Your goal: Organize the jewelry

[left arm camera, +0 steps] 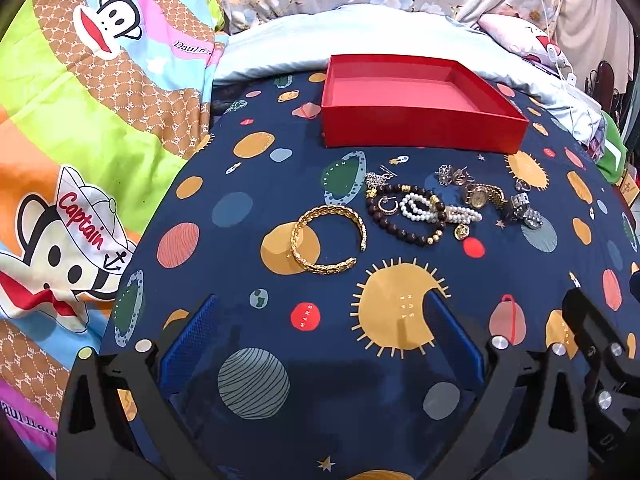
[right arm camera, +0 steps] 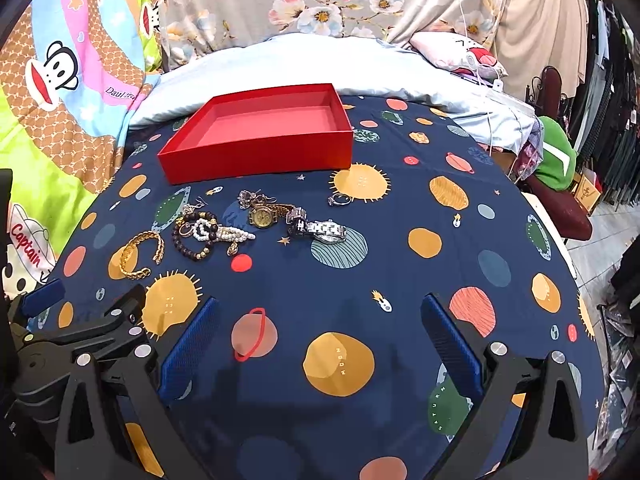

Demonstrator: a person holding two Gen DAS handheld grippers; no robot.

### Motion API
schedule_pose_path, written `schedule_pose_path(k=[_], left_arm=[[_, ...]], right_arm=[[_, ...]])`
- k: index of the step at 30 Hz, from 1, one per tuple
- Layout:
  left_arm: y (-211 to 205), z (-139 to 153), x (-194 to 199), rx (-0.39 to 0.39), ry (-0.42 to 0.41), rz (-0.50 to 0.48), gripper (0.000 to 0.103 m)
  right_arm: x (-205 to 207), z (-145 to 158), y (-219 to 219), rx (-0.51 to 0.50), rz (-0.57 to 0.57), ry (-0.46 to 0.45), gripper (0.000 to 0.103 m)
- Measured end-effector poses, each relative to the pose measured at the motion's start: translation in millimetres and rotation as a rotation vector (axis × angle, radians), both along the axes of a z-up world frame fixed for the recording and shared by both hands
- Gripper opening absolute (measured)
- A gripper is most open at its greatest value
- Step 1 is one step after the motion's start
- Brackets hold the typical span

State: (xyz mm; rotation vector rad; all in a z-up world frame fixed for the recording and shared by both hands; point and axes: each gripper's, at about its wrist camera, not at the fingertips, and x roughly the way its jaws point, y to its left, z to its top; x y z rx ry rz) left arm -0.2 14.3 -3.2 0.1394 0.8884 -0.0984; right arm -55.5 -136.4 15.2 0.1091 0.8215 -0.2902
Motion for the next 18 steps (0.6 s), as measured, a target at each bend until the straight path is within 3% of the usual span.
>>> schedule_pose_path(k=[18], left_arm=[[-5.7,0.6,0.9,-0.006,0.002,-0.013,0.098]], right_arm=[[-1.6,0.3,-3.2,0.009,-0.007,-0.003,0.098]])
